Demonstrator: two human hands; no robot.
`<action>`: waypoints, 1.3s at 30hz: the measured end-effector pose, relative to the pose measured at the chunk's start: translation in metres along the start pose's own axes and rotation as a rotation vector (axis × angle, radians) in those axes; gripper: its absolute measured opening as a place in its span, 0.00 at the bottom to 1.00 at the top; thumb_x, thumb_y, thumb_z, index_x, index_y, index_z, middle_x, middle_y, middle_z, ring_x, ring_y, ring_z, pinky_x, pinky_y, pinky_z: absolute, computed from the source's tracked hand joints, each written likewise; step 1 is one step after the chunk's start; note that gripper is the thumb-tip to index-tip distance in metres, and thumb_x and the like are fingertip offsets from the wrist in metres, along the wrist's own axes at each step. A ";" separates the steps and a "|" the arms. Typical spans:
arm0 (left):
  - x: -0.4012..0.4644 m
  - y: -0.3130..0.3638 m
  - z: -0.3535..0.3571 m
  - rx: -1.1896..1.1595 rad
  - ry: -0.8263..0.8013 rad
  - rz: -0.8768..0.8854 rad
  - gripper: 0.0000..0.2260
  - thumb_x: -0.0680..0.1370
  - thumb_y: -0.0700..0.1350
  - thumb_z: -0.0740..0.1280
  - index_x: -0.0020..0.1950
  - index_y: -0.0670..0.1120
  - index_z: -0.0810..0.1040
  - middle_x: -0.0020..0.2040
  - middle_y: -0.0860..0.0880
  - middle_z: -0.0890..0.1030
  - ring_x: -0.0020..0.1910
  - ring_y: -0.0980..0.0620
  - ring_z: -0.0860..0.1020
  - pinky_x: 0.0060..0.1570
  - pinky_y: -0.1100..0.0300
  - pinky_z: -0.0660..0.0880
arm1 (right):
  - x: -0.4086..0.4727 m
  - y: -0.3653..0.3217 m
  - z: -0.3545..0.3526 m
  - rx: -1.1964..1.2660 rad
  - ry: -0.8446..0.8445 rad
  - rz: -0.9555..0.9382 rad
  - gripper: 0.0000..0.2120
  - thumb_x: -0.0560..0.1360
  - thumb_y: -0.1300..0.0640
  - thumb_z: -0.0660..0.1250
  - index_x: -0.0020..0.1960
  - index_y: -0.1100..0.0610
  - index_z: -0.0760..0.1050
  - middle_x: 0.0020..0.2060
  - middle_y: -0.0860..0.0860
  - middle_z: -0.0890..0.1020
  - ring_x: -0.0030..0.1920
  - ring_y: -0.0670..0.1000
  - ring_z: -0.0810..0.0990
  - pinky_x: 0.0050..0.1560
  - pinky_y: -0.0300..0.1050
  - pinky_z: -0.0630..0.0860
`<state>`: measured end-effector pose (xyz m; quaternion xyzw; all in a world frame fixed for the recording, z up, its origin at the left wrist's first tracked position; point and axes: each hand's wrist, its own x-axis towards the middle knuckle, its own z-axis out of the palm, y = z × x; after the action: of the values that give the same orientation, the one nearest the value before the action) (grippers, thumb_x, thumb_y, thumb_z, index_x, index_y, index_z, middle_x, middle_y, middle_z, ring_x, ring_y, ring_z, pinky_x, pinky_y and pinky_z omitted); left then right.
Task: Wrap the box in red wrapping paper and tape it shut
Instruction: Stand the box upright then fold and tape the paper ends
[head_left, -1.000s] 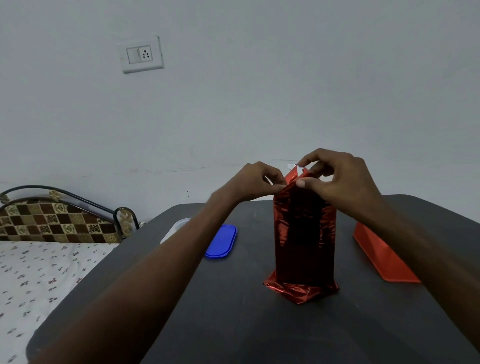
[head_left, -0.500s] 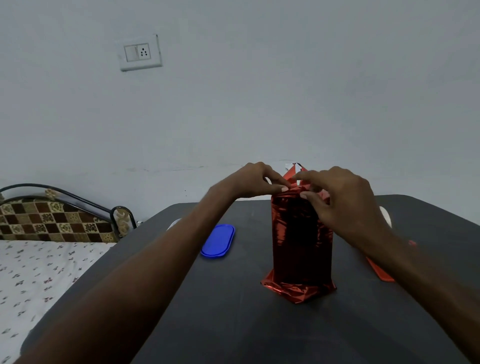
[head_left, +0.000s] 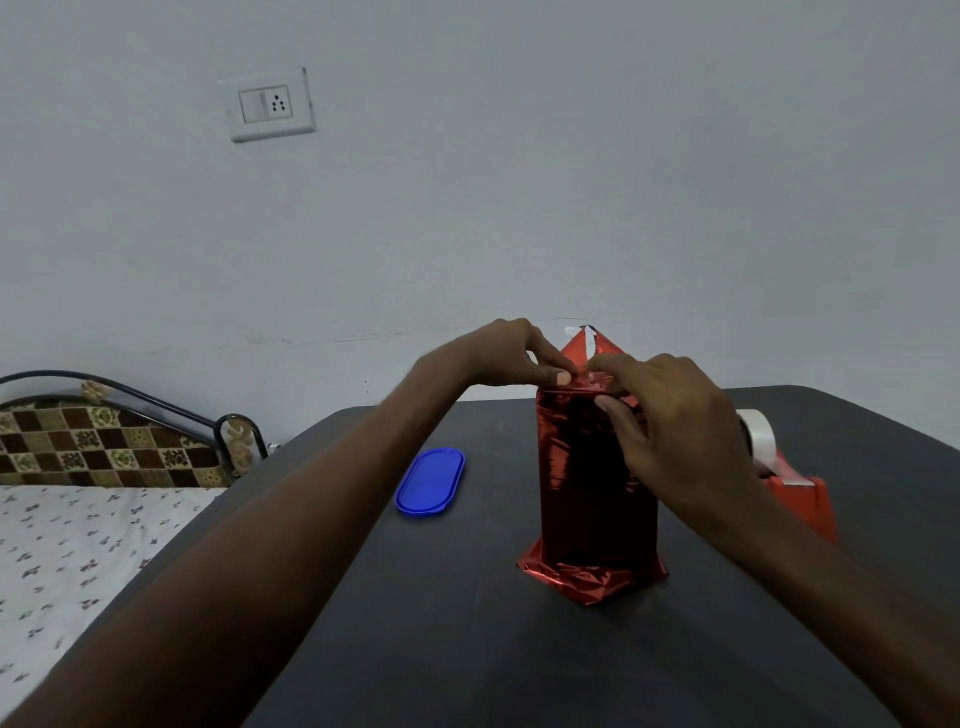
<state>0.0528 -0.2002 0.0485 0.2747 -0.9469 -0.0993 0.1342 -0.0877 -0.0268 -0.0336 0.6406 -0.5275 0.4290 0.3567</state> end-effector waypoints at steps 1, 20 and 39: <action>0.000 0.000 0.000 0.000 -0.002 -0.001 0.12 0.77 0.55 0.70 0.60 0.59 0.82 0.46 0.62 0.76 0.50 0.58 0.75 0.49 0.63 0.68 | -0.001 0.000 -0.001 -0.010 0.004 -0.024 0.16 0.72 0.63 0.76 0.59 0.61 0.81 0.44 0.57 0.85 0.43 0.59 0.82 0.46 0.50 0.78; 0.004 0.001 0.003 -0.108 0.034 -0.025 0.12 0.72 0.59 0.73 0.52 0.57 0.86 0.52 0.58 0.84 0.55 0.59 0.78 0.59 0.56 0.75 | -0.024 0.001 0.014 -0.062 0.014 -0.047 0.04 0.74 0.61 0.70 0.47 0.60 0.83 0.44 0.55 0.84 0.48 0.58 0.81 0.52 0.52 0.74; 0.002 0.010 0.001 -0.023 -0.068 -0.058 0.23 0.71 0.64 0.71 0.65 0.59 0.79 0.56 0.59 0.81 0.59 0.58 0.74 0.64 0.55 0.70 | -0.040 0.004 0.032 -0.100 -0.034 -0.020 0.07 0.71 0.64 0.73 0.49 0.62 0.83 0.45 0.56 0.85 0.49 0.58 0.82 0.50 0.51 0.77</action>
<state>0.0455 -0.1931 0.0509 0.2969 -0.9414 -0.1232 0.1023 -0.0891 -0.0420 -0.0826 0.6342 -0.5481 0.3876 0.3837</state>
